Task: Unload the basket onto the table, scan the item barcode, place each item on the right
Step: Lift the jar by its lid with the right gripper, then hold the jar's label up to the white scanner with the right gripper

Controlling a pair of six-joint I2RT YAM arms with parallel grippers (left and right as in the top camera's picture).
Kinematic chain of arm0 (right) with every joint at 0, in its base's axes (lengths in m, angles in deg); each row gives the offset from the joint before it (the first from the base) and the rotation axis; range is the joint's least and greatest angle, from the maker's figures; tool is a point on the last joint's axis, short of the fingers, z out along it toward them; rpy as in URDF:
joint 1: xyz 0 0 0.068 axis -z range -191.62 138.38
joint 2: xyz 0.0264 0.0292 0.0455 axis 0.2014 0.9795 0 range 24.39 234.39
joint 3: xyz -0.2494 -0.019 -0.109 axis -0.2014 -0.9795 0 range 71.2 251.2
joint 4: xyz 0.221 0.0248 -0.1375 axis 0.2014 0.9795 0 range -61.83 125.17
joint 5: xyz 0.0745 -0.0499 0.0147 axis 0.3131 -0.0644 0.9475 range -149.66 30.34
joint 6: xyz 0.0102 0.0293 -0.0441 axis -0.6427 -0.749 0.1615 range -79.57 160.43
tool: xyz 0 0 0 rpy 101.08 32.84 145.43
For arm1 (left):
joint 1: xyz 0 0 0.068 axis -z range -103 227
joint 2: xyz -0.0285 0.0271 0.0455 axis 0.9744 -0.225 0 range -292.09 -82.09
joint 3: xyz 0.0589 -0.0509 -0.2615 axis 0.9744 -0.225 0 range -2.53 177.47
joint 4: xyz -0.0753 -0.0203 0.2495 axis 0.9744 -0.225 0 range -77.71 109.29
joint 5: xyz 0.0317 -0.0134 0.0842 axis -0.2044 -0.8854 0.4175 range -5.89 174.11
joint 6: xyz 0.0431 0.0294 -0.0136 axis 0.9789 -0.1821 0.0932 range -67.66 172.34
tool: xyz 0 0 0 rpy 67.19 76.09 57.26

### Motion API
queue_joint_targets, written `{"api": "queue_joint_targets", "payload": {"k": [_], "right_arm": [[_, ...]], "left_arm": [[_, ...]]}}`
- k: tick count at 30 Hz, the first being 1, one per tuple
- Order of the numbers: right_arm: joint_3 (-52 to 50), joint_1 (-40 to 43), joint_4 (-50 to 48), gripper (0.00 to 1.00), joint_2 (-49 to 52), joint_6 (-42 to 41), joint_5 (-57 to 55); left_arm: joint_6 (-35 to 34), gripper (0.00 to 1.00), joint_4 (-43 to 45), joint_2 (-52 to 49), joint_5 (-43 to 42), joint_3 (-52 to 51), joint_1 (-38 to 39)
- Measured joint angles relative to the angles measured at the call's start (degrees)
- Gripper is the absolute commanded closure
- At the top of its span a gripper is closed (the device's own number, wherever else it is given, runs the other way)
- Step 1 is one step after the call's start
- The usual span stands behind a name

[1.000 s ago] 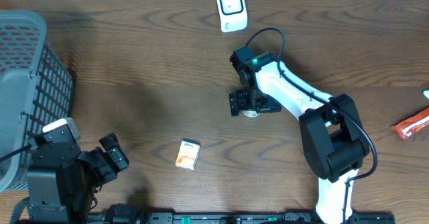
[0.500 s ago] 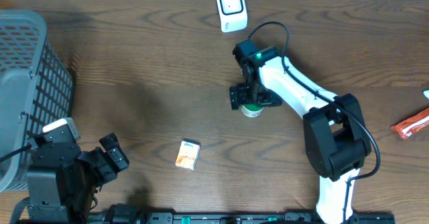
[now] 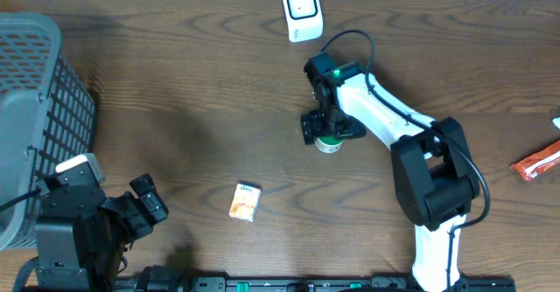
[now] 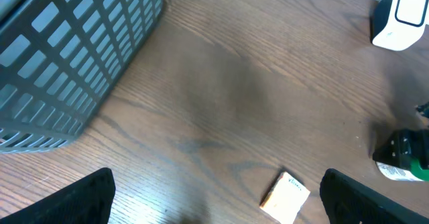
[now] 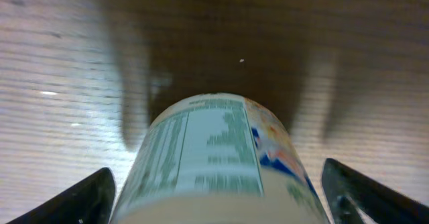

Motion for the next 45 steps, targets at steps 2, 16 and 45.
{"api": "queue_joint_targets", "payload": {"k": [2,16,45], "right_arm": [[0.57,0.00,-0.15,0.24,0.31,0.83,0.07],[1.81,0.00,7.08,0.57,1.03,2.38,1.29],[22.93,0.07,26.88,0.60,2.64,1.16,27.06]], "left_arm": [[0.00,0.02,0.02,0.00,0.00,0.00,0.00],[0.00,0.02,0.00,0.00,0.00,0.00,0.00],[0.00,0.02,0.00,0.00,0.00,0.00,0.00]]}}
